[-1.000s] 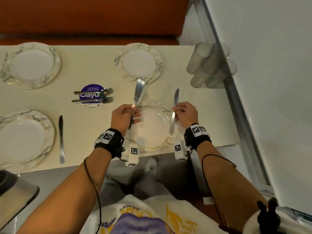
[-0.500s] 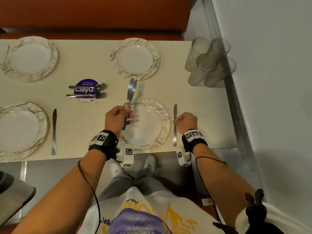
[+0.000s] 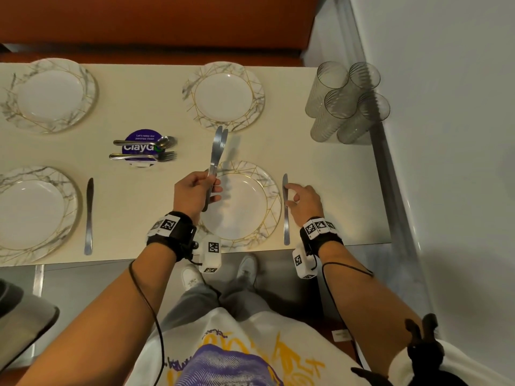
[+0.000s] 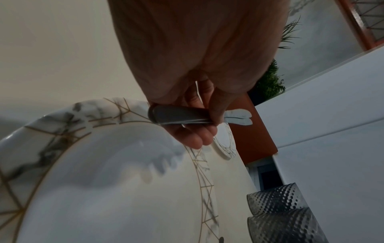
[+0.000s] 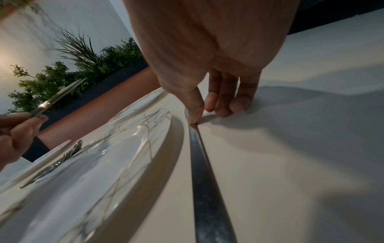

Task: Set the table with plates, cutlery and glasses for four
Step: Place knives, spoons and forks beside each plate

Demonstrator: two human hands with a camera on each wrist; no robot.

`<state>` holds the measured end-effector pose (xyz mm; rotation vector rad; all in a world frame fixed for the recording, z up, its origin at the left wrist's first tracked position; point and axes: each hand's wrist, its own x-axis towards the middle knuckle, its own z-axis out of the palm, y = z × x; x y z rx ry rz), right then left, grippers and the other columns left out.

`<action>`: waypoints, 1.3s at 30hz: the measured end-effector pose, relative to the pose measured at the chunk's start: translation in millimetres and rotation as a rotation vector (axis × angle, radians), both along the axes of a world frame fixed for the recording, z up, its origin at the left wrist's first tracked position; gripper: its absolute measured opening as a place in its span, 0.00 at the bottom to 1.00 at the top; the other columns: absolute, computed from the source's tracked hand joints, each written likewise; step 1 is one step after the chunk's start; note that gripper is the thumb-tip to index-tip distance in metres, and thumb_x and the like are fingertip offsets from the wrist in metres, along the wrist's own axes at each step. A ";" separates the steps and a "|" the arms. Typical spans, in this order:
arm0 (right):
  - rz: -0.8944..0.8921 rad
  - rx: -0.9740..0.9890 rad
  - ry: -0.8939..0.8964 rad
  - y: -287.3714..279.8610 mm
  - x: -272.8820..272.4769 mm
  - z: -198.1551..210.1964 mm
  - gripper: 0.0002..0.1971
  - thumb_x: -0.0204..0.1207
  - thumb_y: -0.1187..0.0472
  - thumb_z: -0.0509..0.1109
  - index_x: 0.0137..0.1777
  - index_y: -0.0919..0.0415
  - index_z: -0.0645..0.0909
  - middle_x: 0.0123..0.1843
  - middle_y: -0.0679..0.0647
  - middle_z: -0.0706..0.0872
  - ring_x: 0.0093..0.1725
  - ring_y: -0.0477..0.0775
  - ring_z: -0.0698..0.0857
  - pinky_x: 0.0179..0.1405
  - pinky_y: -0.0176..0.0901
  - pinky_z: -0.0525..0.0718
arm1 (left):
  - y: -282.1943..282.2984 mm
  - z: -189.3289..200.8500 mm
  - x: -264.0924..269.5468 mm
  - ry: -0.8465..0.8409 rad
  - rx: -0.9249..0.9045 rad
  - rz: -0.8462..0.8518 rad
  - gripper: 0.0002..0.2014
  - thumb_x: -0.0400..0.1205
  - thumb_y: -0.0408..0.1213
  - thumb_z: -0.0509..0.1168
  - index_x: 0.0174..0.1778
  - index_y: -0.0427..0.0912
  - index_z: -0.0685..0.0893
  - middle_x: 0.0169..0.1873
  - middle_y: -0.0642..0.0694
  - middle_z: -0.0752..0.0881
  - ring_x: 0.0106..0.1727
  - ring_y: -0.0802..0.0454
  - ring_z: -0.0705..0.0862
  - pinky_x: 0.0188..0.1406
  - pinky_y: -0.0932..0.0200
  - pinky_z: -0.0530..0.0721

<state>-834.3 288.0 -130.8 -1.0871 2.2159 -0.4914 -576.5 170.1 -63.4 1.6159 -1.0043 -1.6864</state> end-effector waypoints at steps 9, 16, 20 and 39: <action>0.024 0.001 0.012 -2.1 -1.2 -1.2 0.24 0.82 0.68 0.73 0.75 0.48 0.83 0.52 0.53 0.78 0.49 0.52 0.81 0.54 0.43 0.84 | -1.6 0.3 3.4 0.009 -0.001 -0.010 0.04 0.87 0.31 0.69 0.54 0.37 0.89 0.46 0.38 0.92 0.45 0.46 0.91 0.48 0.50 0.93; -0.029 -0.053 -0.013 -3.1 0.3 5.3 0.23 0.82 0.66 0.73 0.74 0.47 0.82 0.51 0.54 0.80 0.46 0.52 0.81 0.52 0.41 0.82 | -1.3 2.0 6.9 -0.003 -0.006 -0.021 0.06 0.87 0.32 0.69 0.56 0.34 0.89 0.45 0.40 0.92 0.43 0.48 0.90 0.39 0.57 0.90; -0.101 -0.167 -0.041 -22.3 9.0 25.9 0.16 0.84 0.63 0.72 0.70 0.53 0.83 0.50 0.54 0.84 0.48 0.53 0.84 0.54 0.45 0.86 | -1.2 8.4 8.7 -0.061 -0.030 -0.068 0.09 0.88 0.33 0.68 0.57 0.31 0.89 0.39 0.44 0.90 0.28 0.59 0.84 0.22 0.67 0.77; 0.123 -0.307 -0.433 -196.1 163.7 143.5 0.04 0.80 0.64 0.76 0.52 0.64 0.90 0.36 0.55 0.92 0.30 0.49 0.88 0.35 0.44 0.89 | -81.6 52.5 137.1 0.033 -0.064 -0.260 0.11 0.79 0.33 0.78 0.57 0.37 0.93 0.46 0.39 0.95 0.35 0.52 0.89 0.27 0.64 0.81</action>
